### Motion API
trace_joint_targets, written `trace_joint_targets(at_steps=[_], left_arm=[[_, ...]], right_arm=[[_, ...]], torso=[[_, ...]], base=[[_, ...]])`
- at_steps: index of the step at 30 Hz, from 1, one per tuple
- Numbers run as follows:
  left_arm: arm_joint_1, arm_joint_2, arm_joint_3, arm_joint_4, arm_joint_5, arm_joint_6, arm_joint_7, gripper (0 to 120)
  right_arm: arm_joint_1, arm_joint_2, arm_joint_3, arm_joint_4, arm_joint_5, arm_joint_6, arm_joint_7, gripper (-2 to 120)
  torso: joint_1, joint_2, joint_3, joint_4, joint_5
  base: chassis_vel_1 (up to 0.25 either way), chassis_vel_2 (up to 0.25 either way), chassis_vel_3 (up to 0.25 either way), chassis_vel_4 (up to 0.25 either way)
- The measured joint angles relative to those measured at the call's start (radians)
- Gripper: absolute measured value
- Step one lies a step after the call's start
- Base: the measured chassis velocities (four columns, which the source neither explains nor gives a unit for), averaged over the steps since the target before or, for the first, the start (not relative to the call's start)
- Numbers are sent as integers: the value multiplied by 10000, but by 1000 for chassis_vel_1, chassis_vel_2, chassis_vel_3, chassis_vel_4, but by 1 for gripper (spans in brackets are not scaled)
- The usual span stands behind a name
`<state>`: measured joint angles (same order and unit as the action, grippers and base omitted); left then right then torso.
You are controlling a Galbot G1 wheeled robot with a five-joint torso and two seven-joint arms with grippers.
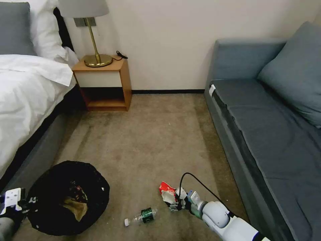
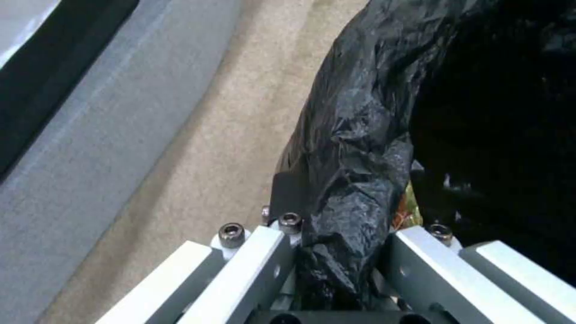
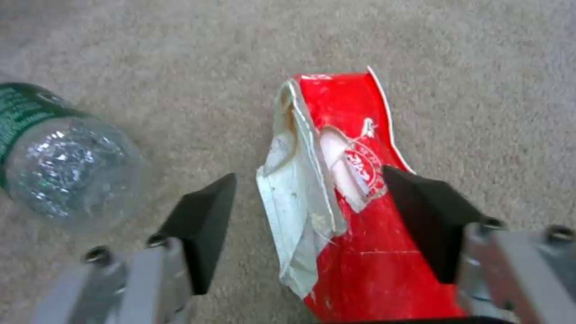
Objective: Pick up the trash bin, then pick up the garbage on the floor and place it into the trash bin.
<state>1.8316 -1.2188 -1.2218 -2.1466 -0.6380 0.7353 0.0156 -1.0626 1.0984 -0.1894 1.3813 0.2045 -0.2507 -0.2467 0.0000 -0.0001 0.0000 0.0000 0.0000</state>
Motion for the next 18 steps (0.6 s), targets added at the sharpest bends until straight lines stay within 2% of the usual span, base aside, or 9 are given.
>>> trace_joint_targets(at_steps=[2, 5, 8, 10, 14, 18], left_arm=[[-1, -17, 1, -10, 1, 0, 0, 3], [-2, -21, 2, -17, 4, 0, 0, 3], [3, -33, 0, -38, 6, 0, 0, 3], [7, -37, 0, -48, 6, 0, 0, 3], [18, -49, -2, -76, 7, 0, 0, 3], [21, -54, -1, -85, 9, 0, 0, 3]], right_arm=[[56, 30, -7, -113, -31, 18, -30, 54], [76, 39, -8, -158, -44, 30, -43, 49], [91, 48, -9, -204, -69, 48, -57, 33], [91, 50, -9, -217, -77, 58, -60, 30], [73, 53, 3, -231, -93, 93, -68, 11], [48, 48, 21, -193, -95, 107, -69, 4]], torso=[[0, 0, 0, 0, 0], [0, 0, 0, 0, 0], [0, 1, 0, 0, 0], [0, 0, 0, 0, 0], [-1, 0, 0, 0, 0], [0, 0, 0, 0, 0]], base=[[0, 0, 0, 0], [0, 0, 0, 0], [0, 0, 0, 0], [0, 0, 0, 0], [0, 0, 0, 0], [0, 0, 0, 0]])
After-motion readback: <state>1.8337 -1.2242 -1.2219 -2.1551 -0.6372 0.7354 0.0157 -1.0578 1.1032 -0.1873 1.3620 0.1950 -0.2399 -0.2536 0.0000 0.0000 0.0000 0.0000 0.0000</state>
